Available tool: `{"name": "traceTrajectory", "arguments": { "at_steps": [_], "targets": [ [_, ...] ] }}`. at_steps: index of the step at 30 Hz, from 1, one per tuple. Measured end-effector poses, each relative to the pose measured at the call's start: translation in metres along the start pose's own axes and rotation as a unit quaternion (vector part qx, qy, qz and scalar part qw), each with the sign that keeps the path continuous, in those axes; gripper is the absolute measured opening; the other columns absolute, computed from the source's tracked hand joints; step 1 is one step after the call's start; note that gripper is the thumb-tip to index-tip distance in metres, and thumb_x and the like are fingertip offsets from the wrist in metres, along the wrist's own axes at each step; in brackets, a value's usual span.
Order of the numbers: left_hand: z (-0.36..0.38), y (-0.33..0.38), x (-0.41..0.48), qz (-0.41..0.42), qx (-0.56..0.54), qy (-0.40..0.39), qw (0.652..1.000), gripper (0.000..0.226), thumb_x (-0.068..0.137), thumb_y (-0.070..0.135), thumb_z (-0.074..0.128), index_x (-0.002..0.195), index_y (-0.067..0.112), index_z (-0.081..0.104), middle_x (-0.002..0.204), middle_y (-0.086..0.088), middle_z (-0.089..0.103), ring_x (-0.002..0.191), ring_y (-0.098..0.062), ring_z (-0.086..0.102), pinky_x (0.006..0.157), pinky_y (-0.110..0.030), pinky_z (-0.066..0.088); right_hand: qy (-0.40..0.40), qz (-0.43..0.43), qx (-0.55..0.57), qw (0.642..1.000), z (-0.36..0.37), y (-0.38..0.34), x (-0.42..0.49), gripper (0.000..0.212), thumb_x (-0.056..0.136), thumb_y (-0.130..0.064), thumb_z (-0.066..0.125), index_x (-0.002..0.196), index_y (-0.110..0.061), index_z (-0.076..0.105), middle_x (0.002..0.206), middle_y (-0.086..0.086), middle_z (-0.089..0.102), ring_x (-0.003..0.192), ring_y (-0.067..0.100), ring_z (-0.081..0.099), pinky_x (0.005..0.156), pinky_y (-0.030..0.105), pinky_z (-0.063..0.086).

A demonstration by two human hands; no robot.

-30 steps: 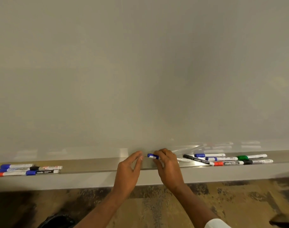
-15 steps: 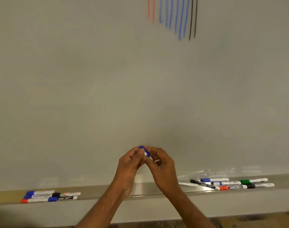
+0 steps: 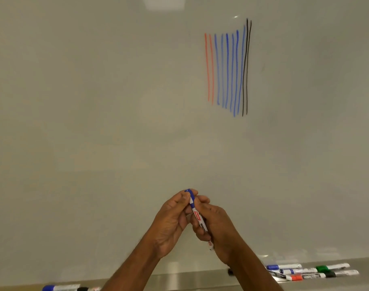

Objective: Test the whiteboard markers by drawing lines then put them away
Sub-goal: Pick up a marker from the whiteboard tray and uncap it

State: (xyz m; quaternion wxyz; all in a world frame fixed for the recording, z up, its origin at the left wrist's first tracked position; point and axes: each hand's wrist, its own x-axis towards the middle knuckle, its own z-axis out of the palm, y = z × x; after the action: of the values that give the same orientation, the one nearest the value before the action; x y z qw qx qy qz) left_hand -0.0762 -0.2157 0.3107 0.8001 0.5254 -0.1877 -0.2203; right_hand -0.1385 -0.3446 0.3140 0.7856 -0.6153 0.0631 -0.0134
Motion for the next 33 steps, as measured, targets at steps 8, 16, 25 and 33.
{"name": "traceTrajectory", "arguments": {
  "at_steps": [8, 16, 25, 33],
  "targets": [
    [0.008, 0.032, 0.000, 0.040, -0.029, 0.016, 0.999, 0.039, 0.096, 0.027, 0.054, 0.122, -0.002, 0.059, 0.115, -0.027, 0.072, 0.115, -0.037, 0.069, 0.096, -0.047, 0.057, 0.097, 0.012, 0.004, 0.995, 0.029, -0.022, -0.007, 0.048, 0.091, -0.046, 0.061, 0.065, -0.007, 0.062, 0.053, 0.010, 0.050, 0.035, 0.011, 0.036, 0.038, 0.017, 0.025],
    [0.018, 0.082, 0.013, 0.172, 0.033, 0.098, 0.980, 0.029, 0.103, 0.026, 0.052, 0.120, 0.005, 0.064, 0.106, -0.016, 0.077, 0.104, -0.029, 0.075, 0.093, -0.039, 0.059, 0.092, -0.110, 0.009, 0.990, 0.029, -0.061, -0.016, 0.032, 0.099, -0.031, 0.054, 0.105, -0.004, 0.071, 0.065, 0.013, 0.060, 0.043, 0.013, 0.042, 0.041, 0.022, 0.029],
    [0.042, 0.135, 0.027, 0.357, 0.160, 0.142, 0.909, 0.020, 0.103, 0.022, 0.055, 0.119, 0.018, 0.066, 0.101, 0.001, 0.079, 0.100, -0.015, 0.075, 0.091, -0.026, 0.058, 0.023, -0.217, 0.239, 0.946, 0.009, -0.133, -0.015, 0.029, 0.089, 0.002, 0.052, 0.113, -0.001, 0.069, 0.102, 0.025, 0.069, 0.078, 0.023, 0.066, 0.062, 0.026, 0.057],
    [0.058, 0.171, 0.055, 0.465, 0.283, 0.157, 0.824, 0.030, 0.102, 0.028, 0.055, 0.131, 0.022, 0.065, 0.130, 0.020, 0.067, 0.128, 0.002, 0.057, 0.107, -0.014, 0.042, 0.138, -0.380, 0.100, 0.909, -0.002, -0.188, -0.011, 0.035, 0.094, -0.035, 0.055, 0.115, -0.013, 0.071, 0.100, 0.015, 0.075, 0.097, 0.025, 0.071, 0.088, 0.040, 0.053]
  ]
}}
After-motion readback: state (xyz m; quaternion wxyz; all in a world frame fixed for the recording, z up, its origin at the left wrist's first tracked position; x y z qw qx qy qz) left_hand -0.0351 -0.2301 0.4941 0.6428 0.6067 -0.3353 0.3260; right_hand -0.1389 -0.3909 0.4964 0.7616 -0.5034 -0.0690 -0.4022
